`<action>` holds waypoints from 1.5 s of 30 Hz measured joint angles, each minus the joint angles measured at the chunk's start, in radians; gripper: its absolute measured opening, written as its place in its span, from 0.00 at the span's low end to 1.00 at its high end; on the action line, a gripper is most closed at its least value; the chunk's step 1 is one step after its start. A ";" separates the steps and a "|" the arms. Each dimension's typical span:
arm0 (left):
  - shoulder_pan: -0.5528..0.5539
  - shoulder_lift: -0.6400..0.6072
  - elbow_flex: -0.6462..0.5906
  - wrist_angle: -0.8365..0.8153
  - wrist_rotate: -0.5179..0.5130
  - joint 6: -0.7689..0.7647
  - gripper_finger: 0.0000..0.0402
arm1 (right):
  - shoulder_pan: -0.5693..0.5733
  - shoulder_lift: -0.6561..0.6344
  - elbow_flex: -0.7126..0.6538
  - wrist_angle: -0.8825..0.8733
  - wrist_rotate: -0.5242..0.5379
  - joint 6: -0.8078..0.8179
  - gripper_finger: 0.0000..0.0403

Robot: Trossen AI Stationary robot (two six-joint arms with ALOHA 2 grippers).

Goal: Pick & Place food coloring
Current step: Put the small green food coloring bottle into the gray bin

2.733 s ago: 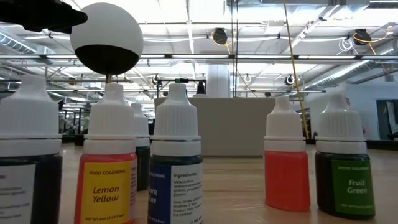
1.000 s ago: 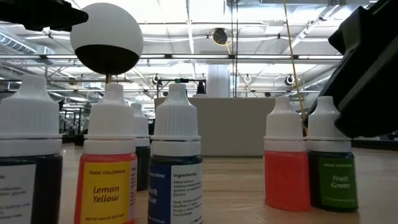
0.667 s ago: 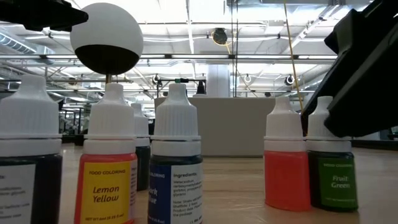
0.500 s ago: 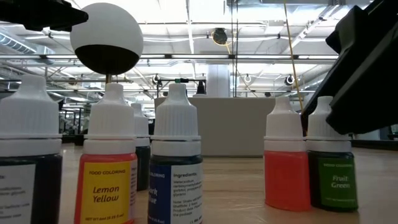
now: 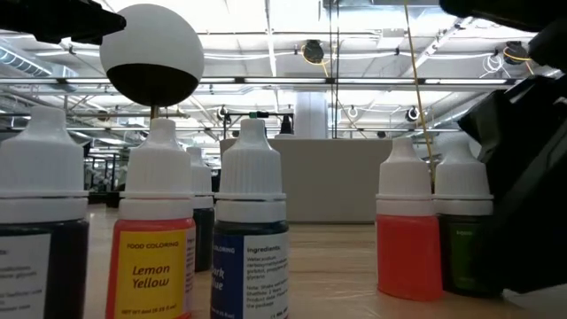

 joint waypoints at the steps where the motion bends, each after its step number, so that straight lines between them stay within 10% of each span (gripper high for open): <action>1: 0.000 0.000 0.000 0.000 0.000 0.000 0.12 | -0.001 0.000 -0.001 0.001 -0.001 -0.003 0.33; 45: 0.000 0.000 0.000 0.000 0.000 -0.008 0.12 | -0.004 0.000 -0.001 0.041 0.008 -0.058 0.18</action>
